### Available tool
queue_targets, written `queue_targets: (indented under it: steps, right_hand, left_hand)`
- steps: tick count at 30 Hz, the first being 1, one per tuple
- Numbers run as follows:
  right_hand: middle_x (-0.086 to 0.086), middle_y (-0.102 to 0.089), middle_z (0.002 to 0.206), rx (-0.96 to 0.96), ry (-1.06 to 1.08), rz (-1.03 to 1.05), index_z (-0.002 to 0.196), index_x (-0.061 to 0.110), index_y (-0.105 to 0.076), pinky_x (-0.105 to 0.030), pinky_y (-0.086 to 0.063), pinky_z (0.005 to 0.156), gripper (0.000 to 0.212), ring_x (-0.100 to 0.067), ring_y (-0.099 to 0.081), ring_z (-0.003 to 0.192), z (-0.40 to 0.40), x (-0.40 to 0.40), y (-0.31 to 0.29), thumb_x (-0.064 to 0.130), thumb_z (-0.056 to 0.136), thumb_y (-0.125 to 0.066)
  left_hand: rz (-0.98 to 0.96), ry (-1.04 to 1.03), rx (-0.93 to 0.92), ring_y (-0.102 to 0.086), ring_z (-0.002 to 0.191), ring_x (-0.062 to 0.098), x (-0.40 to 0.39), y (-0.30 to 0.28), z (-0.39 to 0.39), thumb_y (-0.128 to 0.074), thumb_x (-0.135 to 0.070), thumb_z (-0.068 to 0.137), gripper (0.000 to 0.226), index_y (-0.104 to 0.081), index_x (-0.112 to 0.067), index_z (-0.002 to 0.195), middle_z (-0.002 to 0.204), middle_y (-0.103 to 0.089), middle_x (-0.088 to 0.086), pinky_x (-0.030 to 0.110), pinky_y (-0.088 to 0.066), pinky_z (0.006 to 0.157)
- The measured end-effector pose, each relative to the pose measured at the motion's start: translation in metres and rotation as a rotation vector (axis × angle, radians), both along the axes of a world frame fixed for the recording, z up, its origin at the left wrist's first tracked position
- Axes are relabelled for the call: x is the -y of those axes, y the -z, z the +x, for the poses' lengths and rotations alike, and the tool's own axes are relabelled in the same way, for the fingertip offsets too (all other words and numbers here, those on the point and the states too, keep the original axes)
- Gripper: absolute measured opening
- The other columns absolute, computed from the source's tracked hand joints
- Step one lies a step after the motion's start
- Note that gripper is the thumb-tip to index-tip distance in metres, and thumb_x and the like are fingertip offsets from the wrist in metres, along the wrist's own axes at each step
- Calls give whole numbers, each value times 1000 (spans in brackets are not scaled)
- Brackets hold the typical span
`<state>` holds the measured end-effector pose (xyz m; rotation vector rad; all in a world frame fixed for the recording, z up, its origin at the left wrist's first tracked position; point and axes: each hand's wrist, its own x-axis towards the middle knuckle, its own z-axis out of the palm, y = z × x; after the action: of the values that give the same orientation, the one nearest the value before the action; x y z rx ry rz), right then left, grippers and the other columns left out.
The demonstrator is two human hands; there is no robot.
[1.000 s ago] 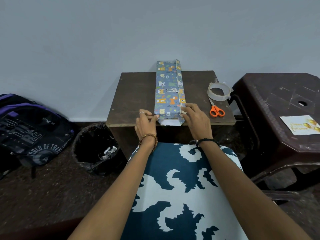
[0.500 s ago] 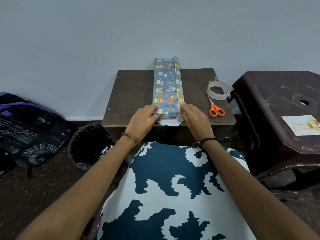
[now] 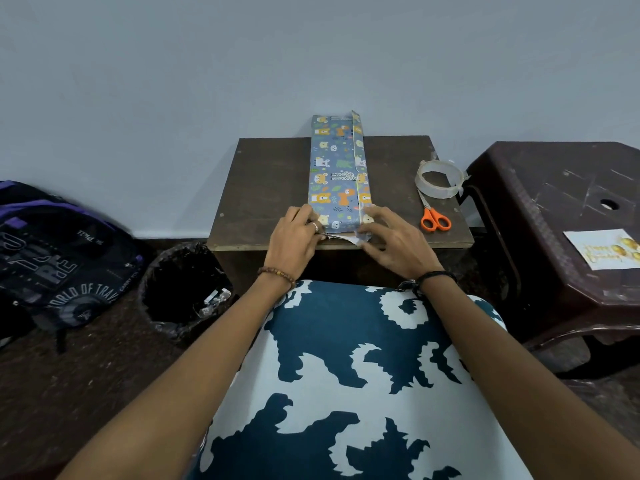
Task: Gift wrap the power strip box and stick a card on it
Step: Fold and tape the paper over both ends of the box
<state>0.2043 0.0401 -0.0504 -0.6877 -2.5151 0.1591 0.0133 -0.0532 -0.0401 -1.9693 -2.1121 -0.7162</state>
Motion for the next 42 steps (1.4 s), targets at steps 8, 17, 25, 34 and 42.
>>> queue_targets:
  steps: [8, 17, 25, 34, 42]
  right_hand:
    - [-10, -64, 105, -26, 91, 200, 83, 8, -63, -27, -54, 69, 11, -23, -66, 91, -11, 12, -6, 6, 78, -73]
    - [-8, -63, 106, -24, 125, 220, 82, 8, -59, -28, -52, 61, 6, -23, -65, 91, -14, 5, 3, 8, 87, -55]
    - [-5, -64, 107, -44, 142, 173, 85, 10, -61, -26, -52, 56, 17, -19, -64, 82, -14, 5, 3, 1, 75, -72]
    - [-8, -67, 94, -107, 132, 8, 106, 17, -44, -25, -46, 54, 24, -27, -67, 77, -10, 8, 1, 14, 86, -59]
    - [-12, -66, 108, -127, 138, -71, 118, 23, -27, -29, -49, 67, 63, -28, -66, 89, -7, 9, 3, 1, 77, -70]
  left_hand:
    - [-96, -78, 11, -47, 97, 23, -2, -5, 4, -60, -14, 89, 14, -67, -3, 94, 107, -53, 6, 32, -46, 77]
    - [-20, 18, -214, -60, 88, 25, 3, -18, 7, -71, -32, 78, 31, -65, -11, 100, 108, -59, 7, 31, -46, 71]
    - [-328, 74, -348, -5, 145, 16, -35, -14, 30, -47, -39, 93, 75, -5, -12, 149, 157, -8, 4, 32, -1, 118]
    - [-179, 75, -183, -22, 142, 15, -37, -3, 30, -41, -19, 98, 51, -25, -16, 146, 154, -24, 3, 30, -10, 117]
    - [-119, 89, -134, -26, 141, 17, -36, -2, 30, -44, -22, 97, 49, -31, -14, 144, 151, -31, 4, 31, -12, 117]
